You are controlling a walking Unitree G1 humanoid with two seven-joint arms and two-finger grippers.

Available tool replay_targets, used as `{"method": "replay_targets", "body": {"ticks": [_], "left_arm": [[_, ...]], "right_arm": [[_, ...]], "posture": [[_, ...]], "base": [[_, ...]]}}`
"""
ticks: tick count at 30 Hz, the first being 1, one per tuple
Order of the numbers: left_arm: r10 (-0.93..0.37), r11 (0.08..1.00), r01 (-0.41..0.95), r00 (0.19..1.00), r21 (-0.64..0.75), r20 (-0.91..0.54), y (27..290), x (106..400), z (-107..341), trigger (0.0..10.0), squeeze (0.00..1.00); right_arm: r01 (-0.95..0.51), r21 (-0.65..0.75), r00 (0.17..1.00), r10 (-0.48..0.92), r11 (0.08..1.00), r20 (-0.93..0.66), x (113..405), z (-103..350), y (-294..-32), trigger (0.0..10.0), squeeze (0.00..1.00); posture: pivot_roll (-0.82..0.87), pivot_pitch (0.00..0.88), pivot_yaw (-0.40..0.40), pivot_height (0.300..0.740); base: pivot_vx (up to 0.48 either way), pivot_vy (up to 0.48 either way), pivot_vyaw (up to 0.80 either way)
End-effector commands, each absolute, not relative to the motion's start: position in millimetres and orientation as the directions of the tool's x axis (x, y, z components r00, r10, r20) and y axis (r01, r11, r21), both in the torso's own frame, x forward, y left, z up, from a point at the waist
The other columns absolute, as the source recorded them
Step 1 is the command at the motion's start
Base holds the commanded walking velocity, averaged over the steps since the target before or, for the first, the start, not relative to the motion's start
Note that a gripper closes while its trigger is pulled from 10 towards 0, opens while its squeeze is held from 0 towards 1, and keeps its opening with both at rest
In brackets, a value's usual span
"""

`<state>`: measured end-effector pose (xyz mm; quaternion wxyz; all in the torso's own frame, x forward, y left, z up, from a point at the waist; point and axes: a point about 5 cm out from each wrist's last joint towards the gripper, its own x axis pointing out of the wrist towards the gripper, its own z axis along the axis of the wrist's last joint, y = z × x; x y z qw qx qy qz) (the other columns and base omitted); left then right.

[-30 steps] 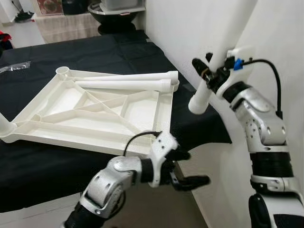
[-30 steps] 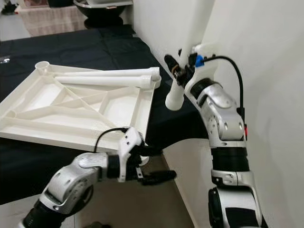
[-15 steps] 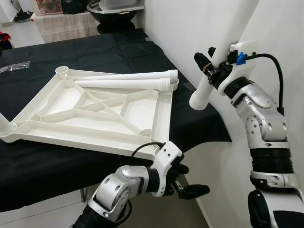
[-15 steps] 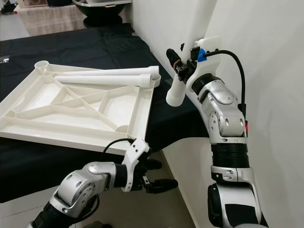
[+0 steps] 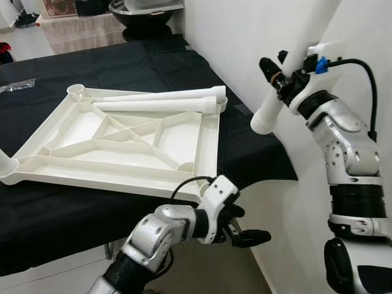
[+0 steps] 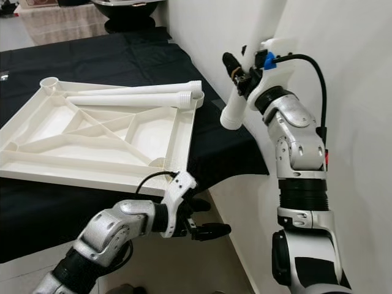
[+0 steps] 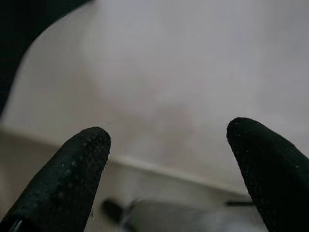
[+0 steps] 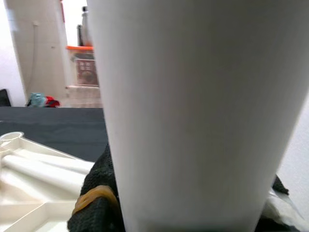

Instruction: Building children table

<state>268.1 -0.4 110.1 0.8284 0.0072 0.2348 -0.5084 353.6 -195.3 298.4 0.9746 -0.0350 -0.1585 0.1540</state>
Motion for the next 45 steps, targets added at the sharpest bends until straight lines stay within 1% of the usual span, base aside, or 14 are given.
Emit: {"method": "replay_targets", "body": {"ticks": [1, 3, 8, 10, 12, 16, 20, 24, 28, 31, 37, 40, 44, 45], "left_arm": [[-0.729, 0.615, 0.77, 0.475, -0.167, -0.494, 19, 280, 96, 10.0, 0.0], [-0.659, 0.682, 0.724, 0.545, -0.106, -0.519, 32, 290, 98, 10.0, 0.0], [-0.617, 0.711, 0.7, 0.582, -0.059, -0.53, 42, 295, 99, 10.0, 0.0], [-0.521, 0.776, 0.63, 0.675, 0.039, -0.522, 63, 303, 109, 10.0, 0.0], [-0.452, 0.807, 0.58, 0.729, 0.112, -0.514, 75, 306, 117, 10.0, 0.0], [-0.41, 0.825, 0.548, 0.75, 0.14, -0.52, 83, 305, 122, 10.0, 0.0], [-0.204, 0.88, 0.391, 0.824, 0.269, -0.529, 114, 303, 133, 10.0, 0.0], [-0.147, 0.888, 0.347, 0.837, 0.303, -0.528, 126, 298, 138, 10.0, 0.0], [-0.204, 0.904, 0.361, 0.836, 0.231, -0.509, 116, 290, 142, 10.0, 0.0], [-0.383, 0.86, 0.487, 0.815, 0.154, -0.435, 79, 271, 152, 10.0, 0.0], [-0.401, 0.813, 0.553, 0.758, 0.182, -0.515, 63, 244, 143, 10.0, 0.0], [-0.427, 0.806, 0.567, 0.756, 0.169, -0.496, 60, 237, 143, 10.0, 0.0], [-0.501, 0.821, 0.536, 0.842, 0.196, -0.2, 60, 230, 170, 10.0, 0.0], [-0.501, 0.821, 0.536, 0.842, 0.196, -0.2, 60, 230, 170, 10.0, 0.0]], "right_arm": [[-0.275, -0.128, 0.894, 0.302, 0.953, 0.33, 353, 305, -199, 10.0, 0.0], [-0.269, -0.134, 0.897, 0.299, 0.954, 0.327, 353, 305, -200, 10.0, 0.0], [-0.271, -0.134, 0.897, 0.301, 0.953, 0.324, 353, 304, -200, 10.0, 0.0], [-0.269, -0.135, 0.898, 0.299, 0.954, 0.323, 353, 303, -201, 10.0, 0.0], [-0.27, -0.134, 0.898, 0.3, 0.953, 0.323, 354, 303, -200, 10.0, 0.0], [-0.274, -0.135, 0.896, 0.304, 0.952, 0.323, 354, 302, -199, 10.0, 0.0], [-0.279, -0.14, 0.895, 0.31, 0.95, 0.32, 356, 303, -198, 10.0, 0.0], [-0.283, -0.134, 0.895, 0.311, 0.95, 0.32, 357, 303, -198, 10.0, 0.0], [-0.286, -0.125, 0.891, 0.312, 0.95, 0.33, 357, 305, -197, 10.0, 0.0], [-0.346, -0.11, 0.864, 0.362, 0.932, 0.35, 355, 308, -181, 10.0, 0.0], [-0.387, -0.089, 0.847, 0.392, 0.918, 0.36, 357, 308, -174, 10.0, 0.0], [-0.421, -0.059, 0.832, 0.411, 0.905, 0.374, 359, 310, -172, 10.0, 0.0], [-0.581, -0.021, 0.745, 0.542, 0.814, 0.389, 357, 317, -162, 10.0, 0.0], [-0.581, -0.021, 0.745, 0.542, 0.814, 0.389, 357, 317, -162, 10.0, 0.0]], "posture": [[-0.04, 0.112, 0.0, 0.74], [-0.03, 0.106, -0.004, 0.74], [-0.03, 0.1, -0.002, 0.74], [-0.03, 0.091, -0.005, 0.74], [-0.02, 0.09, -0.008, 0.74], [-0.02, 0.089, -0.01, 0.74], [-0.02, 0.087, -0.018, 0.74], [-0.01, 0.089, -0.024, 0.74], [-0.02, 0.087, -0.026, 0.74], [-0.02, 0.086, -0.031, 0.74], [-0.02, 0.076, -0.037, 0.74], [-0.02, 0.072, -0.037, 0.74], [-0.02, 0.064, -0.043, 0.74], [-0.02, 0.064, -0.043, 0.74]], "base": [[0.0, 0.0, 0.0], [0.0, 0.0, 0.0], [0.0, 0.0, 0.0], [0.0, 0.0, 0.0], [0.0, 0.0, 0.0], [0.0, 0.0, 0.0], [0.0, 0.0, 0.0], [0.0, 0.0, 0.0], [0.0, 0.0, 0.0], [0.0, 0.0, 0.0], [0.0, 0.0, 0.0], [0.0, 0.0, 0.0], [0.0, 0.0, 0.0], [0.0, 0.0, 0.0]]}}
